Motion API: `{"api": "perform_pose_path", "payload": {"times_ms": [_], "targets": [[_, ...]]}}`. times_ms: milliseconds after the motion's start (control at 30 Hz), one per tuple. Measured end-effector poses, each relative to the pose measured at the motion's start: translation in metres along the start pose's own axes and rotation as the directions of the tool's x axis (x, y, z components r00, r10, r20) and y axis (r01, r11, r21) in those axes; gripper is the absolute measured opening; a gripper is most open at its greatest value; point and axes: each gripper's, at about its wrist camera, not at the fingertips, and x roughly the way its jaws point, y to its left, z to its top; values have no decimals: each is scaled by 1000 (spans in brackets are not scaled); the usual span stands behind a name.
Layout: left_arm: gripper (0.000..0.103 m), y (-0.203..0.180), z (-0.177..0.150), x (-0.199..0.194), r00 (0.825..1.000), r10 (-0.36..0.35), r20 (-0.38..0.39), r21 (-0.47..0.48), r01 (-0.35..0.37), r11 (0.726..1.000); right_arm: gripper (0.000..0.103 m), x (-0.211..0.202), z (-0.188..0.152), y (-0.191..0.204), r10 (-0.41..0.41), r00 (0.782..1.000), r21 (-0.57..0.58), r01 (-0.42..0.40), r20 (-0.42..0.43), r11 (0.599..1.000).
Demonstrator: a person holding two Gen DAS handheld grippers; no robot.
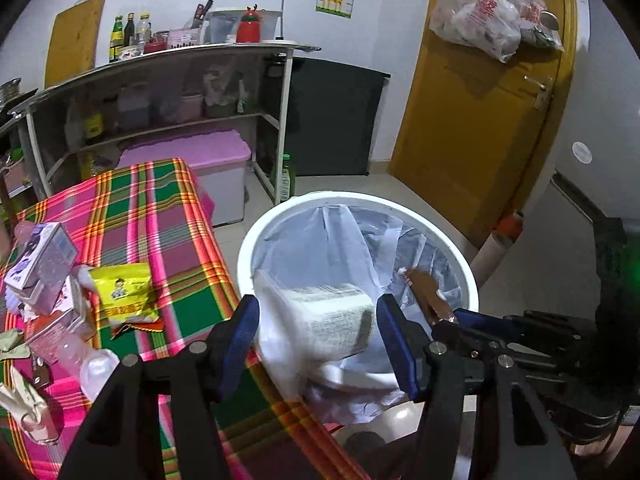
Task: Collect trash
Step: 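Carry the yogurt cup and brown wrapper over the bin and release both, then move both grippers back over the table toward the remaining trash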
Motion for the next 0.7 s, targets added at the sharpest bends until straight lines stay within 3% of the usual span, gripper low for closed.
{"api": "perform_pose_path", "payload": {"times_ms": [100,233,700], "targets": [[64,0,2,2,1000,-9,-4,1,9,1000,22,2,1,-2,2,1000,10,-2,-3,1000],[64,4,2,0,1000,-8,2,-13,8,1000,40,0,1,-7,7,1000,25,-8,14,1000],[64,26,-12,-42,998,32,47,-121,-26,992,40,-28,-5,15,24,997,-26,-22,69,999]]}}
